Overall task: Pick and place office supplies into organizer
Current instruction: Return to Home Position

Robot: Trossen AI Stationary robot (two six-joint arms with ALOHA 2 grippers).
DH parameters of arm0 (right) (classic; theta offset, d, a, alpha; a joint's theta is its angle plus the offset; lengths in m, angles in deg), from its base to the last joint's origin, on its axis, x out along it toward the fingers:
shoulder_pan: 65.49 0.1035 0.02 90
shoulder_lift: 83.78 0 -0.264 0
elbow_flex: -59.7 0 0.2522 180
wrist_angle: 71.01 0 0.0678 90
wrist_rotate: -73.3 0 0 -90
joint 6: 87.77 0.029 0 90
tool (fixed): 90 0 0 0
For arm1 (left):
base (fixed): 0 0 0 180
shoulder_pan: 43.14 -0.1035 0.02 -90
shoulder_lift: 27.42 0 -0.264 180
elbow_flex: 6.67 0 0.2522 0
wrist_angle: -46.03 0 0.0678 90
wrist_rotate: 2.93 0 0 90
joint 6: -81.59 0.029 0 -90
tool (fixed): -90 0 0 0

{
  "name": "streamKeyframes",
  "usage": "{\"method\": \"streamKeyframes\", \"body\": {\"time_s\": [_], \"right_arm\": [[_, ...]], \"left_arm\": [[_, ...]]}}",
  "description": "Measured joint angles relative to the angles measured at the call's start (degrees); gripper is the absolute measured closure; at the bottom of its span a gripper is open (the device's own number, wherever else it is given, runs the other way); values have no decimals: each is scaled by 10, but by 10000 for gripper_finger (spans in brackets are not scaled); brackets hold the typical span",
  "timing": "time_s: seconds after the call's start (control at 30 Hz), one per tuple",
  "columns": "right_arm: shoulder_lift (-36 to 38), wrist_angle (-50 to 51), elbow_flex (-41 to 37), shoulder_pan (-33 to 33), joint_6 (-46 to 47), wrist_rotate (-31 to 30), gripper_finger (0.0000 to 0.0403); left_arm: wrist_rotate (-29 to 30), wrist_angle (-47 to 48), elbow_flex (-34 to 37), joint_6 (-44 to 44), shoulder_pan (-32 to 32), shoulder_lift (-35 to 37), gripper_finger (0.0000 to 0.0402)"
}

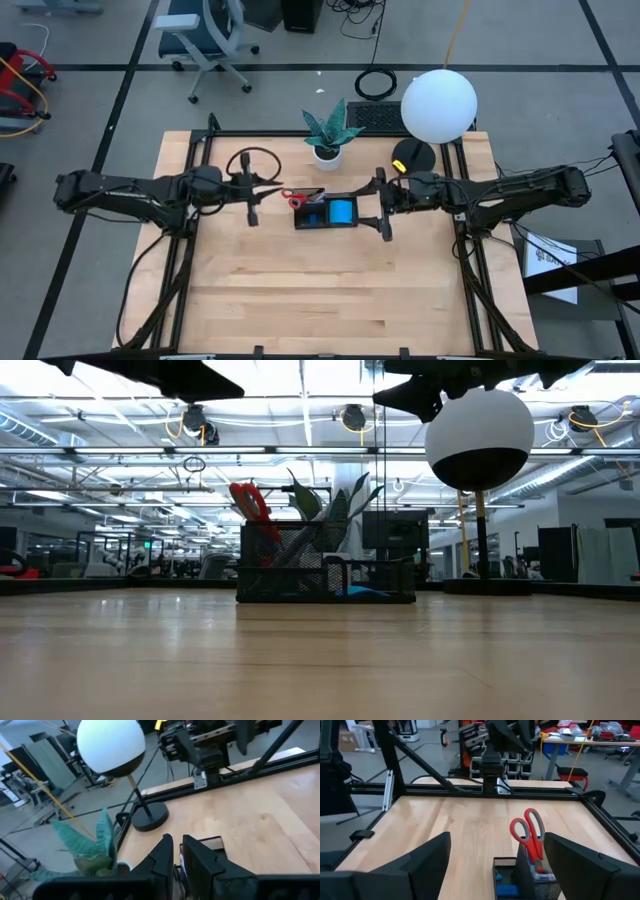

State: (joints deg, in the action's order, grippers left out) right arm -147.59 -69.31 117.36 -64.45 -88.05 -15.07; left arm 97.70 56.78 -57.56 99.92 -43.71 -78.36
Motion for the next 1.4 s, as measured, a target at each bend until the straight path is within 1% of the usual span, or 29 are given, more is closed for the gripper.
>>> {"method": "streamKeyframes", "body": {"time_s": [0.13, 0.27, 0.43, 0.53, 0.7, 0.77, 0.83, 0.93, 1.0, 1.1, 1.27, 1.33, 1.4], "right_arm": [[0, 1, 0, -4, 1, 0, 94], [0, 15, 0, -12, 5, 0, 94], [0, 34, 0, -19, 6, 0, 94], [0, 37, 0, -22, 7, 0, 94], [11, 32, -1, -20, 7, 0, 94], [21, -1, -17, -13, 10, -1, 94], [35, -44, -44, -7, 12, 0, 94], [57, -110, -90, 0, 18, 0, 94], [76, -130, -116, 0, 24, 0, 94], [105, -133, -144, 0, 24, -7, 94], [166, -139, -178, 3, 9, -31, 94], [188, -163, -198, 10, -2, -31, 94], [211, -208, -226, 17, -8, -30, 94]], "left_arm": [[1, 3, 0, 0, -8, 10, 350], [0, 26, 0, -9, -36, 27, 350], [-40, 67, 0, -23, -66, 42, 350], [-57, 76, 0, -33, -72, 42, 350], [-57, 71, 0, -49, -61, 43, 350], [-57, 51, 5, -51, -48, 43, 350], [-45, -1, 26, -52, -34, 45, 350], [-2, -86, 72, -51, -18, 54, 350], [19, -117, 97, -45, -15, 66, 350], [29, -117, 120, -38, -14, 90, 350], [29, -117, 141, -47, -12, 143, 350], [29, -104, 148, -43, -8, 164, 350], [29, -101, 156, -41, -6, 184, 350]]}}
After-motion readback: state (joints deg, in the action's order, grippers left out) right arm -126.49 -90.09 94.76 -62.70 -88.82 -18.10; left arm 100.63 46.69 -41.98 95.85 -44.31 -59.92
